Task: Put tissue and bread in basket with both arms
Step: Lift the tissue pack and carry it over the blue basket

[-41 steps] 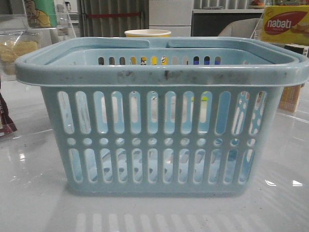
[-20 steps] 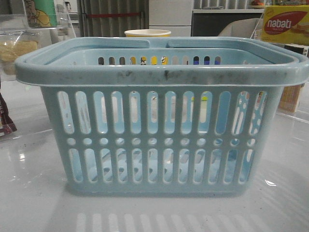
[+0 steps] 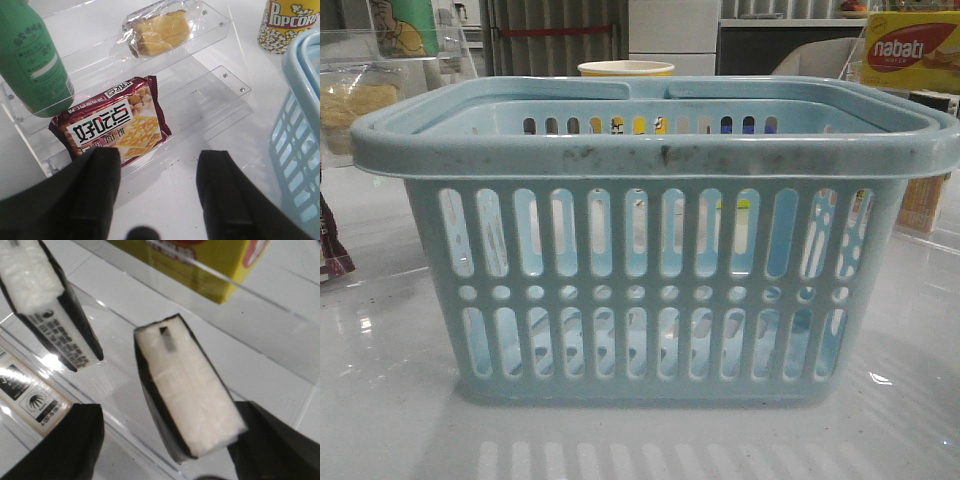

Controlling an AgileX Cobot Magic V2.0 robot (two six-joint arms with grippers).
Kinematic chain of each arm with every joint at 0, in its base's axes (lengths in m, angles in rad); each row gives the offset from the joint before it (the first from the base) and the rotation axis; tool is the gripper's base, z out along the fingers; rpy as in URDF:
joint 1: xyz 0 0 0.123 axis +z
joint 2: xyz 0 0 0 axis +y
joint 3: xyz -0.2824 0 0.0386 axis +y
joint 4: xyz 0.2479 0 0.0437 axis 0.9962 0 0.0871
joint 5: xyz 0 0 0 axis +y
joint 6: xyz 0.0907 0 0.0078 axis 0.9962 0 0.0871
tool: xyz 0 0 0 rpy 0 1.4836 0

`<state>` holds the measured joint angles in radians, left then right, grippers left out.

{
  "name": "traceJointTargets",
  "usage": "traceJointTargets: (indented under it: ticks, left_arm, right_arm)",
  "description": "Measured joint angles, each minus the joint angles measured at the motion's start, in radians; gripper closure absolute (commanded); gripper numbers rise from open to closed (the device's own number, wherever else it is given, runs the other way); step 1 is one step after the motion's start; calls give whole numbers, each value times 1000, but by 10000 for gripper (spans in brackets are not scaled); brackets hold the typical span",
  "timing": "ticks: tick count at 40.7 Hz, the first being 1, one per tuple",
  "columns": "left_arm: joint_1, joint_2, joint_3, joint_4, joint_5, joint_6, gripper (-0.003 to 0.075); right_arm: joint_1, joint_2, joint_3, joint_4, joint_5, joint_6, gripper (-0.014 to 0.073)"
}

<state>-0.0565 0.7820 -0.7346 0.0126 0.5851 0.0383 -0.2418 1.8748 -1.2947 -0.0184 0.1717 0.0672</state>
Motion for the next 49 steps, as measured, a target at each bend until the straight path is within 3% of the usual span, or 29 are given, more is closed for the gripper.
traceJointTargets:
  ticks: [24, 28, 34, 37, 41, 49]
  left_arm:
    - [0, 0, 0, -6, 0, 0, 319]
    - [0, 0, 0, -6, 0, 0, 319]
    - [0, 0, 0, -6, 0, 0, 319]
    - [0, 0, 0, -6, 0, 0, 319]
    - [0, 0, 0, -6, 0, 0, 319]
    - [0, 0, 0, -6, 0, 0, 319]
  right_arm:
    - [-25, 16, 0, 0, -70, 3, 1]
    - [-29, 16, 0, 0, -73, 3, 85]
    - [-30, 16, 0, 0, -73, 3, 319]
    - [-30, 16, 0, -2, -73, 3, 394]
    - [-30, 16, 0, -2, -73, 3, 438]
    - [-19, -14, 0, -2, -48, 3, 439]
